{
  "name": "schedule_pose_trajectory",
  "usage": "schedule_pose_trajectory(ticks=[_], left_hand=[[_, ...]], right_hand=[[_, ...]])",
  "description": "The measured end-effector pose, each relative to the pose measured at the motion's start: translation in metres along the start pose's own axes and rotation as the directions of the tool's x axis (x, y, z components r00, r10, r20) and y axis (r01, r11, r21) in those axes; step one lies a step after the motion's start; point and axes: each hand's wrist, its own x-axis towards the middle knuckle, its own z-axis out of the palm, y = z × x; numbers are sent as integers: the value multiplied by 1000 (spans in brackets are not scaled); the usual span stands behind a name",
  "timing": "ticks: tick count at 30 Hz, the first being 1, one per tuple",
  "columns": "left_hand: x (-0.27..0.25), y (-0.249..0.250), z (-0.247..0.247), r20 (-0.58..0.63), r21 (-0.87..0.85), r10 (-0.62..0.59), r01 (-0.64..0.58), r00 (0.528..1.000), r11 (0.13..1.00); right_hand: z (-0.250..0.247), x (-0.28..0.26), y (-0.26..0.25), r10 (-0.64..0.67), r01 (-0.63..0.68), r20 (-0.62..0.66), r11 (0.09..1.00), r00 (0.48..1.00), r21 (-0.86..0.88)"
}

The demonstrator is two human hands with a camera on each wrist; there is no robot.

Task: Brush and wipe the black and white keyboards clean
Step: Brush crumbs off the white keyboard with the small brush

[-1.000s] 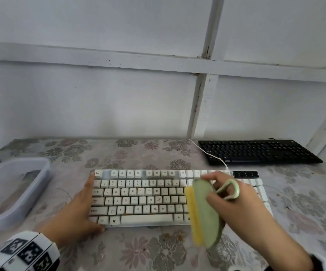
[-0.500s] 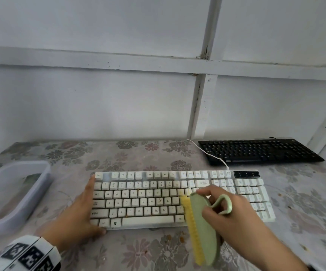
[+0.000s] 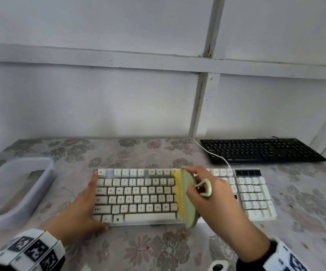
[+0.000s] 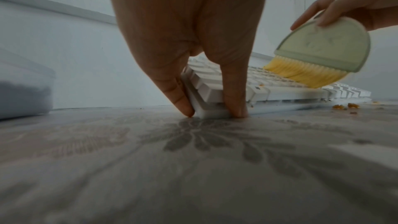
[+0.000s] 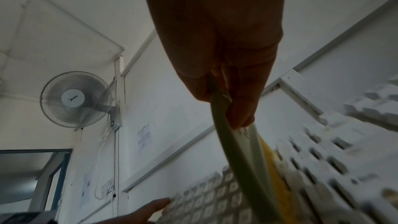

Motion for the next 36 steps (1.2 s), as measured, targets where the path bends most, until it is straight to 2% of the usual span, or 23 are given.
schedule_pose_trajectory(ticks=[3,7,9,12,14,17,22,24,27,31,33,36], left_hand=[[0,2,0,0,0,-5,5,1000,1000],[-1,2,-1,-1,-1,3,-3,1000,1000],[-2,4,-1,-2,-8,8,-8,1000,1000],[-3,6,-2,-7,-18,16,-16,1000,1000],[-4,6,-3,-5,-10,21,-21,1000,1000],[-3,5,-2,-1,4,10,-10,1000,1000],[1,0,0,-9,3,1,-1,1000,1000],[1,0,0,-6,3,-2,2,1000,1000],[0,2,0,-11,6,6,-6,1000,1000],[0,2,0,-9,6,0,0,1000,1000],[0,2,-1,-9,2,3,-3,1000,1000],[1,0,0,-3,-3,8,-8,1000,1000]], right_hand=[[1,-15,7,67,-71,61,996,996,58],[-11,-23,0,121,-130,153,990,981,48],[-18,-17,-7,129,-138,98,986,987,94],[-20,0,-17,86,-80,-59,992,995,95],[-16,10,-21,45,-37,-95,996,994,85],[-6,12,-15,22,-21,-51,1000,998,23],[4,-13,-2,141,-145,91,989,986,33],[0,-21,-3,150,-157,147,987,978,38],[-15,-17,-11,134,-142,86,986,987,89],[-21,5,-19,56,-44,-117,994,992,102],[-15,11,-19,19,-8,-123,996,992,91],[-2,6,-8,-4,5,-42,999,999,32]])
